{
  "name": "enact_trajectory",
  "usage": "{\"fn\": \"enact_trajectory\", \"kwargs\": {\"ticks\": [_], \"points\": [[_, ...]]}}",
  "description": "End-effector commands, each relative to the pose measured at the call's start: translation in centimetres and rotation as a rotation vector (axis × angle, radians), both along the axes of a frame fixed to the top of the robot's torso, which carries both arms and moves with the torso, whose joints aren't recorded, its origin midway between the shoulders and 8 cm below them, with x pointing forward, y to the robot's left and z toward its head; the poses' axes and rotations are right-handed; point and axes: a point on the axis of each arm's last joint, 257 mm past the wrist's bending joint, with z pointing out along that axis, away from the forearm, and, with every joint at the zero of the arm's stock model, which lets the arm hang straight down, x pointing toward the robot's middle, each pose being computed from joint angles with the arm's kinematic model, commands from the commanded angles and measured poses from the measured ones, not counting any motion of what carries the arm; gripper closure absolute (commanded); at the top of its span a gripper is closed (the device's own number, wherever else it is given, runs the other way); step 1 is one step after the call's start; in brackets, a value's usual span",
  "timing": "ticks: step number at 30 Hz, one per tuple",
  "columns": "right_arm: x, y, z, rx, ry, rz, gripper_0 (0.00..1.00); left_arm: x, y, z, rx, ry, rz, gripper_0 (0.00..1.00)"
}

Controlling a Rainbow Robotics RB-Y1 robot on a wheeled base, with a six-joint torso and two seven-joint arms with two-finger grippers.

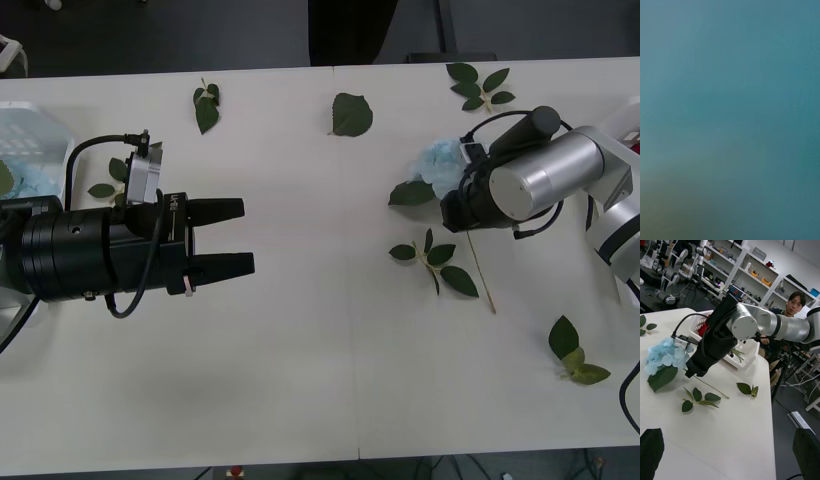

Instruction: Place the red flowers into the right box and the blue flowers into the left box. If a person shows an open palm, hand one flower to the person first, then continue sorting.

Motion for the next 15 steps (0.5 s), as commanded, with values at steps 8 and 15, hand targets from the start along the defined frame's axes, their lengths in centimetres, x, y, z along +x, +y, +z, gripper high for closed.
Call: {"fn": "enact_trajectory", "kwargs": {"ticks": [8, 15], "points": [[2.3, 2.8, 13.5, 0.184, -0.153, 0.244, 1.0, 0.2, 0.5, 0.6, 0.024, -0.068, -0.001, 0.0], [-0.8, 11.0, 21.6, 0.428, -0.289, 0.538, 1.0, 0.4, 0.4, 1.0, 0.015, -0.071, 0.003, 0.0]]}}
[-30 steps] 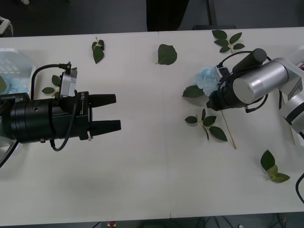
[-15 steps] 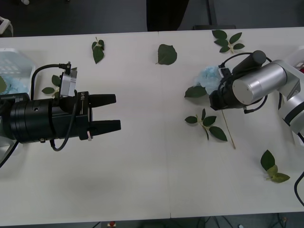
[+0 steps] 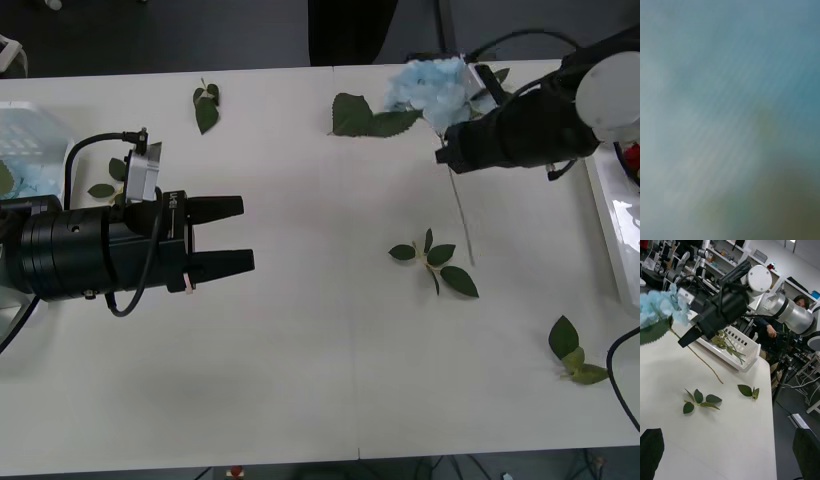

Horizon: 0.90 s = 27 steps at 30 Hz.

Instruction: Place the red flowers into the right box and the blue flowers into the left box. If a person shows an open palm, hand one flower to the person first, then continue sorting.

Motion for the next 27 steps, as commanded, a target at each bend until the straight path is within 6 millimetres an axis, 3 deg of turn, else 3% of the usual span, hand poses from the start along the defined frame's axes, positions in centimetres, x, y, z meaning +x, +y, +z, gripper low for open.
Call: {"fn": "enact_trajectory", "kwargs": {"ticks": [1, 8, 14, 19, 27], "points": [[-1.2, 4.4, 8.3, 0.095, -0.184, 0.188, 1.0, 0.2, 0.3, 0.9, 0.023, -0.073, -0.006, 0.0], [-5.0, 10.5, 14.0, 0.234, -0.311, 0.372, 1.0, 0.3, 0.2, 1.3, 0.016, -0.08, -0.007, 0.0], [-6.6, 13.4, 17.7, 0.327, -0.395, 0.413, 1.0, 0.9, -1.0, 3.0, -0.015, -0.113, -0.011, 0.0], [-8.1, 15.2, 19.6, 0.4, -0.418, 0.453, 1.0, 1.9, -3.0, 4.0, -0.048, -0.107, 0.004, 0.0], [-11.0, 17.6, 22.1, 0.488, -0.447, 0.526, 1.0, 5.4, -8.3, 5.4, -0.075, -0.1, 0.085, 0.0]]}}
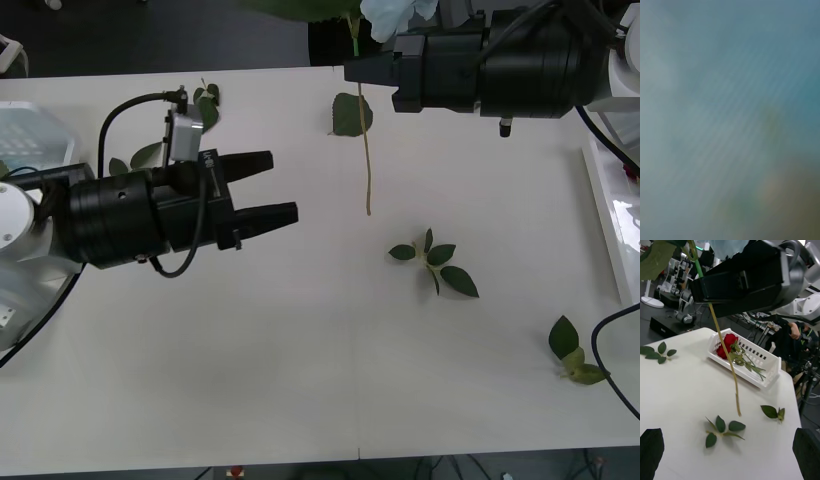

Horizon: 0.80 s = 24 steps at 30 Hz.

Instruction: Place the red flowers into the right box and the blue flowers into the left box. If a person shows an open palm, hand one flower to the person first, then continue sorting.

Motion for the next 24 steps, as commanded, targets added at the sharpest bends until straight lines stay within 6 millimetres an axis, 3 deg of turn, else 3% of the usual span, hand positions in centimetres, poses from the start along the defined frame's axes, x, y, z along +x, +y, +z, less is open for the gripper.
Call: {"fn": "enact_trajectory", "kwargs": {"ticks": [1, 3, 8, 24], "points": [[-2.5, 2.7, 4.8, 0.079, -0.091, 0.083, 1.0, 1.0, -4.6, 2.3, -0.061, 0.034, -0.01, 0.0], [-2.7, 3.1, 5.1, 0.094, -0.091, 0.088, 1.0, 1.8, -6.2, 2.2, -0.07, 0.045, -0.016, 0.0], [-2.8, 3.4, 5.2, 0.104, -0.091, 0.091, 1.0, 2.9, -7.8, 1.9, -0.07, 0.059, -0.026, 0.0], [-2.8, 3.3, 5.1, 0.102, -0.084, 0.089, 1.0, 1.7, -10.0, 1.9, -0.118, 0.127, -0.067, 0.0]]}}
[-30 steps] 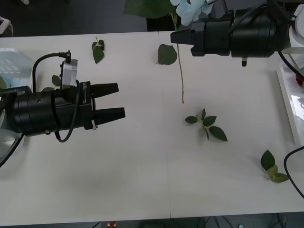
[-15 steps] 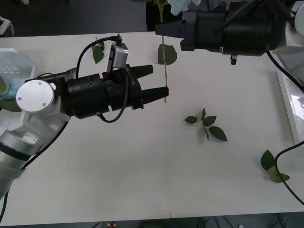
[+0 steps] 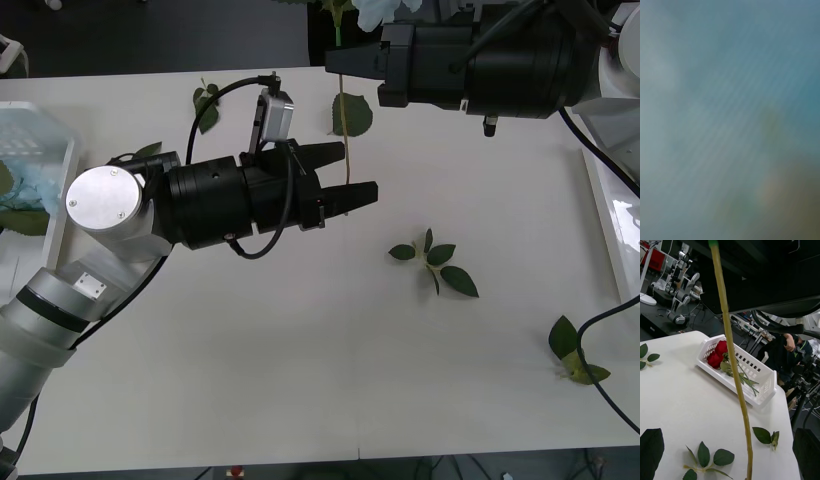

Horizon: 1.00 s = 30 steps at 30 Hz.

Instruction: Place the red flowers into the right box and the blue flowers into the left box. If a person shows an open palm, hand one flower to the person first, then continue sorting.

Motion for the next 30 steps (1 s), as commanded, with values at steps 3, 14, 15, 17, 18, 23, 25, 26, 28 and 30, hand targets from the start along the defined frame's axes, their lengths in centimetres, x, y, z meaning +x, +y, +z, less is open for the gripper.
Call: {"fn": "enact_trajectory", "kwargs": {"ticks": [3, 14, 15, 17, 18, 23, 25, 26, 28, 30], "points": [[-1.42, 1.47, 3.65, 0.037, -0.09, 0.042, 1.0, -0.45, -2.44, 2.34, -0.058, 0.032, -0.027, 0.56], [-1.37, 1.48, 3.92, 0.048, -0.088, 0.039, 1.0, -0.51, -2.54, 2.8, -0.076, 0.06, -0.034, 1.0], [-1.4, 1.48, 3.93, 0.049, -0.088, 0.04, 1.0, -0.48, -2.52, 2.77, -0.078, 0.063, -0.034, 1.0], [-1.37, 1.48, 3.97, 0.05, -0.088, 0.039, 1.0, -0.46, -2.45, 2.84, -0.077, 0.061, -0.033, 1.0], [-1.35, 1.47, 4.0, 0.051, -0.088, 0.038, 1.0, -0.41, -2.46, 2.73, -0.076, 0.062, -0.031, 1.0], [-1.31, 1.35, 4.06, 0.051, -0.088, 0.036, 1.0, -0.31, -2.27, 2.85, -0.078, 0.062, -0.028, 1.0], [-1.33, 1.36, 4.07, 0.052, -0.09, 0.037, 1.0, -0.16, -2.17, 2.93, -0.081, 0.063, -0.022, 1.0], [-1.4, 1.42, 4.04, 0.05, -0.092, 0.039, 1.0, -0.21, -2.22, 2.88, -0.081, 0.063, -0.023, 1.0], [-1.32, 1.33, 4.13, 0.05, -0.093, 0.037, 0.73, -0.11, -2.15, 2.88, -0.08, 0.063, -0.02, 1.0], [-1.0, 1.11, 4.25, 0.052, -0.102, 0.024, 0.35, -0.02, -2.07, 3.01, -0.082, 0.061, -0.018, 1.0]]}}
